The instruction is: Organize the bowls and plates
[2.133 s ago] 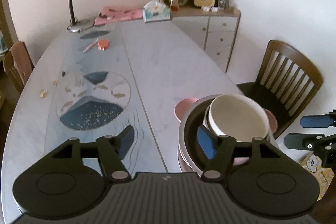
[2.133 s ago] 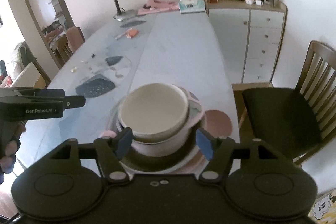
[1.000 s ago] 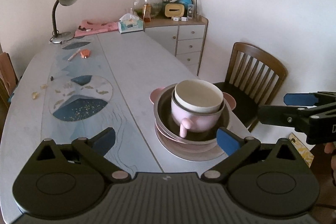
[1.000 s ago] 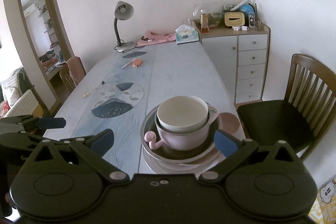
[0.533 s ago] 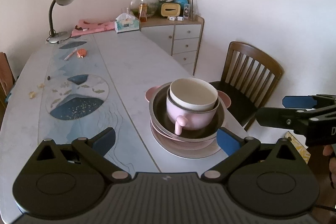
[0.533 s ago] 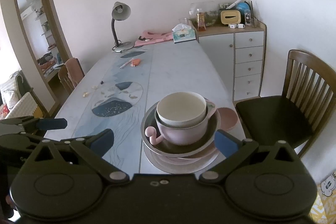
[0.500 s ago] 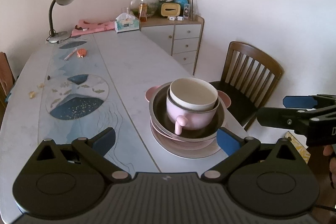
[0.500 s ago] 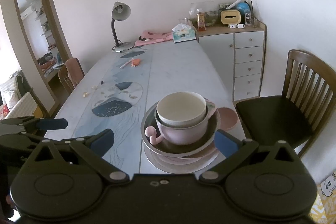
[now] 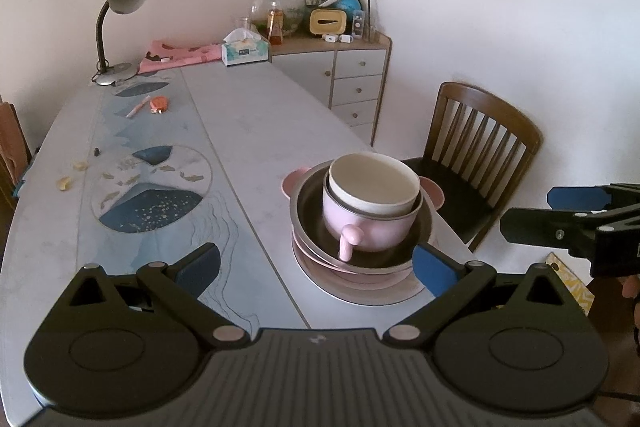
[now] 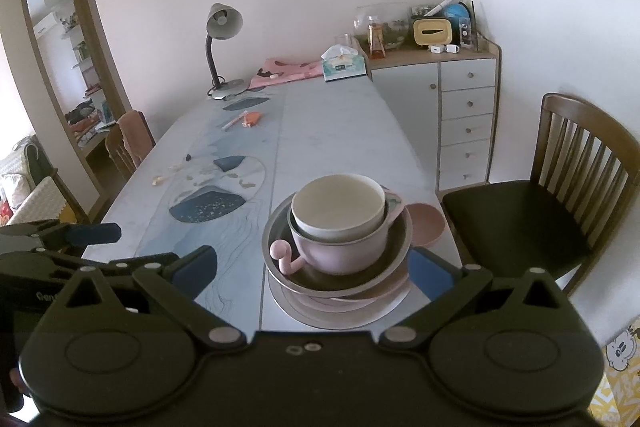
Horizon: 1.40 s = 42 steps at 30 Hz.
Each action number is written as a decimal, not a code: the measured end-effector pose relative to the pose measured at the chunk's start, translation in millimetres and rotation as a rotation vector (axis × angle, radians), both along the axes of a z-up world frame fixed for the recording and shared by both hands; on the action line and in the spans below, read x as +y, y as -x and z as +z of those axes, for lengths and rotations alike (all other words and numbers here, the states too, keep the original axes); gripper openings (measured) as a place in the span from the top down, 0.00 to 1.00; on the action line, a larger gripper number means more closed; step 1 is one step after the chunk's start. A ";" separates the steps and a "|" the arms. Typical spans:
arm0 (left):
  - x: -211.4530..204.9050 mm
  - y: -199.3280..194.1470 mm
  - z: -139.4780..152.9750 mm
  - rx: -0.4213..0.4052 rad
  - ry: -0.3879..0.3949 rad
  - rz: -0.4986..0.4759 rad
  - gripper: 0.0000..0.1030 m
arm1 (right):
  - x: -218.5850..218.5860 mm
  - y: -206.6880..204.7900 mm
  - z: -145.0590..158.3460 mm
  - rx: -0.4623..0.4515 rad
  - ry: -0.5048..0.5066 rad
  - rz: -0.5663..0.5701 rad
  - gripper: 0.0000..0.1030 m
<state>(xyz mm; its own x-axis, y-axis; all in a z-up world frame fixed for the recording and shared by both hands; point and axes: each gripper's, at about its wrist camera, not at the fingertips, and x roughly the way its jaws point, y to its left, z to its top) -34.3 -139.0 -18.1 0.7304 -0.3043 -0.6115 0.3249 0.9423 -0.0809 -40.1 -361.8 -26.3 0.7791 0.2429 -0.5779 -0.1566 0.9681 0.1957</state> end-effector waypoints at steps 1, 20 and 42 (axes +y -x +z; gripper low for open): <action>0.5 0.5 0.1 0.001 0.001 -0.003 0.00 | -0.3 1.2 0.4 0.001 -0.001 0.000 0.00; -1.9 -0.7 2.0 -0.010 0.005 -0.015 0.00 | -0.1 1.4 0.3 0.002 -0.002 -0.001 0.00; -0.4 -1.2 1.6 -0.009 0.007 -0.014 0.00 | 2.4 0.8 0.2 0.002 0.004 0.003 0.00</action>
<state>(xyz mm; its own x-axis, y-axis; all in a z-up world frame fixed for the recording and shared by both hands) -33.1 -139.4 -16.5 0.7311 -0.3191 -0.6030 0.3392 0.9369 -0.0845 -40.9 -359.4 -26.0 0.7770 0.2428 -0.5808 -0.1590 0.9684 0.1921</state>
